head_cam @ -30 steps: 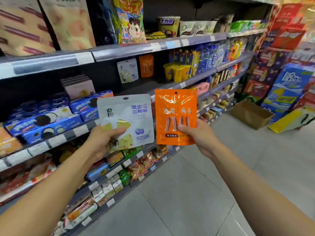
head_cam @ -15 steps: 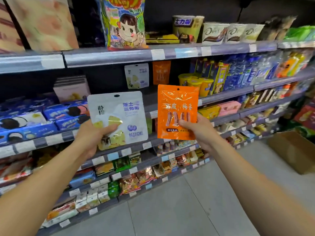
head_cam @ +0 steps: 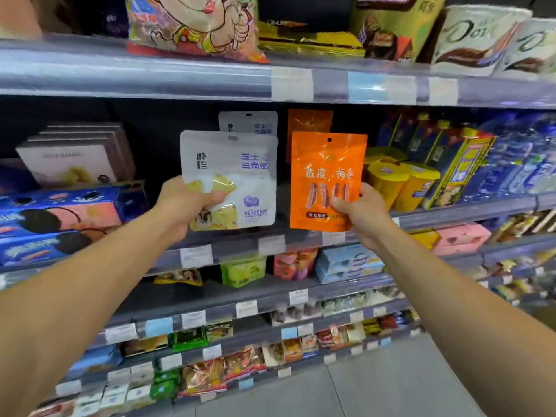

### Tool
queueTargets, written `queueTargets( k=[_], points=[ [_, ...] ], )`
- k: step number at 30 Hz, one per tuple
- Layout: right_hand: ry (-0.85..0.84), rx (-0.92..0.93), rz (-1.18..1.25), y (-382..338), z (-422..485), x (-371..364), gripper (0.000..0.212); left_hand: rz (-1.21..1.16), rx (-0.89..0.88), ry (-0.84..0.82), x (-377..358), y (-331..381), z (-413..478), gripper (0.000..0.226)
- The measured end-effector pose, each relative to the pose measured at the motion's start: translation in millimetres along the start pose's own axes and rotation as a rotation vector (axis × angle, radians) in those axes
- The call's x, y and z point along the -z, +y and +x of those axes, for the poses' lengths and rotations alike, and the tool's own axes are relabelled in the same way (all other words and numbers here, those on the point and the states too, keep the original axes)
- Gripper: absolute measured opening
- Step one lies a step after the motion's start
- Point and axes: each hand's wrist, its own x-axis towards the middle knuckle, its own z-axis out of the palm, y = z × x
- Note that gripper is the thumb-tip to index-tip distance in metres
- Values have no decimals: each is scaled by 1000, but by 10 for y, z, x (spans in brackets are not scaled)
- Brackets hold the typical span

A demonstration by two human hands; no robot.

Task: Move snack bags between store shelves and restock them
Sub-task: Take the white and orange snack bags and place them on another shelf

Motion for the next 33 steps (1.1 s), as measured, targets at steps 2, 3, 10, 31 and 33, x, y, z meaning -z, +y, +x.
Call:
queueTargets(
  k=[2, 3, 10, 31, 33],
  points=[
    [12, 7, 9, 57, 336, -44, 42, -25, -16, 37, -115, -83, 223, 33],
    [19, 12, 17, 83, 516, -81, 44, -44, -29, 49, -157, -120, 339, 35],
    [44, 93, 37, 180, 1605, -454, 40, -85, -79, 146, -312, -285, 1143, 30],
    [89, 30, -52, 526, 2771, -526, 58, -15, -161, 16, -643, -430, 2077, 39],
    [87, 14, -65, 553, 2784, -513, 59, -30, -156, -3, -675, -465, 2085, 44]
  ],
)
